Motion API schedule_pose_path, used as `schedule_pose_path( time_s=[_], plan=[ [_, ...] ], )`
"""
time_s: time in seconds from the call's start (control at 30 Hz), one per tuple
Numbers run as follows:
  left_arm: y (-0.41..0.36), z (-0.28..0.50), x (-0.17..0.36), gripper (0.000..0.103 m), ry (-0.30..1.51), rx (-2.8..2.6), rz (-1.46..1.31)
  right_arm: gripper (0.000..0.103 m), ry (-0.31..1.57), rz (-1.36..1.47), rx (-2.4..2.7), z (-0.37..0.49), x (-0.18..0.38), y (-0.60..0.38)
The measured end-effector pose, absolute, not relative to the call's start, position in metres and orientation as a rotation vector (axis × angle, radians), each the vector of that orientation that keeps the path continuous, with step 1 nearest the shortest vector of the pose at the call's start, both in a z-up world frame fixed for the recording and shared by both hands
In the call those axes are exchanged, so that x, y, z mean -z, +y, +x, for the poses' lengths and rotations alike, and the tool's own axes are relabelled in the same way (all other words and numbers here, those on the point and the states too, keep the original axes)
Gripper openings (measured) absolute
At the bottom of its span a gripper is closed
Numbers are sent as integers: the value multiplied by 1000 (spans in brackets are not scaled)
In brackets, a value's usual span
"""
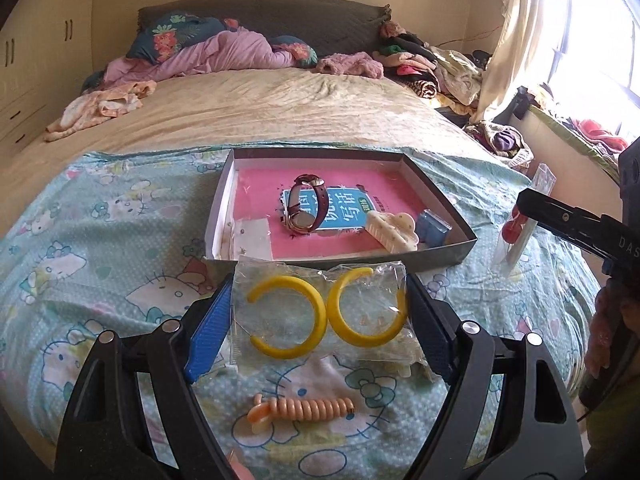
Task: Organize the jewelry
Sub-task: 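Carry both bags into the pink-lined box and open the left tool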
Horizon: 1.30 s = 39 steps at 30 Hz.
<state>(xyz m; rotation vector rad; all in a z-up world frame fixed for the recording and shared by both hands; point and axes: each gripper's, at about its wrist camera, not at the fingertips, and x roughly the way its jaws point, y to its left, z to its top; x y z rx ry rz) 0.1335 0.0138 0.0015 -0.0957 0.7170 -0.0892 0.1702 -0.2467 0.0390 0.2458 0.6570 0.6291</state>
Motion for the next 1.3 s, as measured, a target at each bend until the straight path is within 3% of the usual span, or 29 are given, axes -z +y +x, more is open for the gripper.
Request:
schedule_pose_path(
  time_s=[0.47, 1.3],
  plan=[
    [20, 171, -3, 74, 715, 85, -107, 45, 615, 204, -605, 194, -46, -235],
    [22, 242, 42, 74, 813, 71, -126, 45, 685, 132, -511, 247, -1, -224]
  ],
)
